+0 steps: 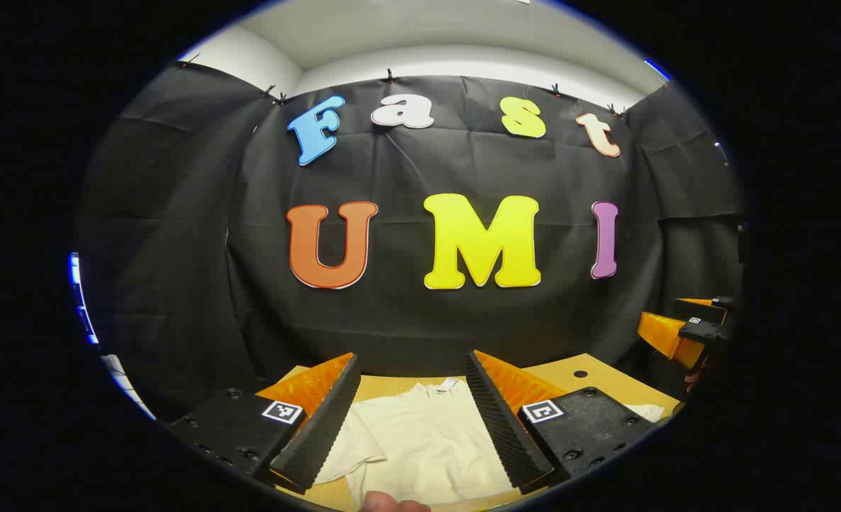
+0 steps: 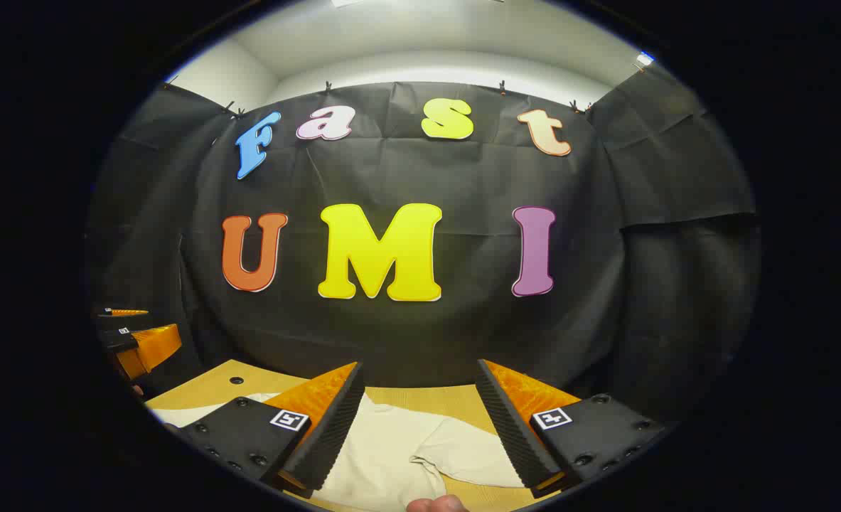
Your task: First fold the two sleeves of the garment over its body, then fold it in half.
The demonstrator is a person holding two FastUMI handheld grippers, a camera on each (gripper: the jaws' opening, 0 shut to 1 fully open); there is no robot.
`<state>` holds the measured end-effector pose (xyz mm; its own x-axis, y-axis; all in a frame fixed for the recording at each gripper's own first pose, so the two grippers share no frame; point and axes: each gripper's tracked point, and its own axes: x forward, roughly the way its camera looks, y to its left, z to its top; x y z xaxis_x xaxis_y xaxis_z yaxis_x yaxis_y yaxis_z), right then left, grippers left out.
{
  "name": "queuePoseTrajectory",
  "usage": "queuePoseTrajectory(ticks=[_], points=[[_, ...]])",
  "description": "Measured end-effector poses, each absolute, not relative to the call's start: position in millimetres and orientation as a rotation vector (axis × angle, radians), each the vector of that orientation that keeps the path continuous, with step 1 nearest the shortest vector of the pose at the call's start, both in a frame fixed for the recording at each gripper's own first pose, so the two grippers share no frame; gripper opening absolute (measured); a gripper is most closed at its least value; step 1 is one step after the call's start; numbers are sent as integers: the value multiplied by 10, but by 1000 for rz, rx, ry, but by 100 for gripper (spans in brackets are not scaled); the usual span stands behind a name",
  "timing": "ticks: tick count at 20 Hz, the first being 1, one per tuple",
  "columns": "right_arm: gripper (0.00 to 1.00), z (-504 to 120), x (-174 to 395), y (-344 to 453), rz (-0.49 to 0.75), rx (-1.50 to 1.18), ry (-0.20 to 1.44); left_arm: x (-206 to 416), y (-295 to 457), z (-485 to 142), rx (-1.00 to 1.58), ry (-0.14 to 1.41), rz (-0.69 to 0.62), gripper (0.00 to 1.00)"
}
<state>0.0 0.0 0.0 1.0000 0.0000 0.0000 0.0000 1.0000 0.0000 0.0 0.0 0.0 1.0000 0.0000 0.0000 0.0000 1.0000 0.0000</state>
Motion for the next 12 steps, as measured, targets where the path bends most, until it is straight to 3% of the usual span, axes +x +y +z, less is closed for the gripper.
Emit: queuePoseTrajectory(ticks=[12], points=[[97,60,23,-6,0,-9,-4,12,-48,57,15,-4,-31,96]])
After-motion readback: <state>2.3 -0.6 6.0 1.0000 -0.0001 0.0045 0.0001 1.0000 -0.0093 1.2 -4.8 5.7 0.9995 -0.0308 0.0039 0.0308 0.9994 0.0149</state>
